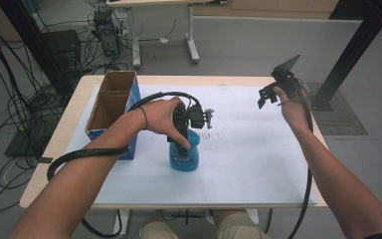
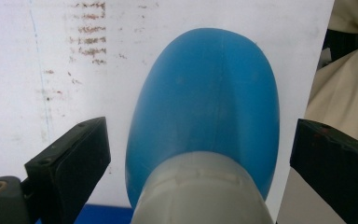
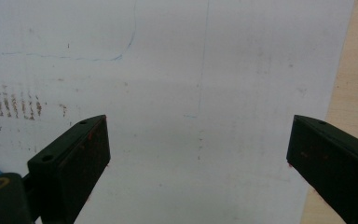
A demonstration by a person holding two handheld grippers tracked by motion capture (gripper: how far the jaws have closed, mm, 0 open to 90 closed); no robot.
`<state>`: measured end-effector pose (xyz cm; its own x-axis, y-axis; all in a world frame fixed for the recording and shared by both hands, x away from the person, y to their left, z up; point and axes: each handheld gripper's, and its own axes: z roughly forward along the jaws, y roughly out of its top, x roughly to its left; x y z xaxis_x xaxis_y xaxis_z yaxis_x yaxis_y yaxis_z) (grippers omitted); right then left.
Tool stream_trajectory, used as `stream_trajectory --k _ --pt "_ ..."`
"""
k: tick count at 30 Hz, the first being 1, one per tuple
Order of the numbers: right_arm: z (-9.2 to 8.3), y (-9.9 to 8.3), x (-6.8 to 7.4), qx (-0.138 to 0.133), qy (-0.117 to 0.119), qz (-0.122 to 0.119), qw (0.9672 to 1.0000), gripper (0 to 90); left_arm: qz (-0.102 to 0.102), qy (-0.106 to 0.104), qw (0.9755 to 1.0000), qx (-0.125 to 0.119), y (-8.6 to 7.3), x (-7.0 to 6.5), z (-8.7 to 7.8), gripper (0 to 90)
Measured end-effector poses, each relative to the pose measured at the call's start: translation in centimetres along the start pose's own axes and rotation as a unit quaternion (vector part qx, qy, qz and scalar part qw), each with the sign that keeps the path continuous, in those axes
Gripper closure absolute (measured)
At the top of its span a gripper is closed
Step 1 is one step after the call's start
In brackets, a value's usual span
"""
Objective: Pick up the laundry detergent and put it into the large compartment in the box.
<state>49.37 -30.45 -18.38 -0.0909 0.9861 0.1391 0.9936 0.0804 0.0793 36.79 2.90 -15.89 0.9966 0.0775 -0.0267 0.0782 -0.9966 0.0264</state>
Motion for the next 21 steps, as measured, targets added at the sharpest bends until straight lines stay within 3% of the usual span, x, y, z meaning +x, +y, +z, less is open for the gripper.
stream_trajectory --k 21 --pt "0.05 0.05 0.15 0.002 -0.001 0.000 1.0000 5.8 -0.001 0.002 1.0000 -0.002 -0.16 -0.05 -0.30 5.4"
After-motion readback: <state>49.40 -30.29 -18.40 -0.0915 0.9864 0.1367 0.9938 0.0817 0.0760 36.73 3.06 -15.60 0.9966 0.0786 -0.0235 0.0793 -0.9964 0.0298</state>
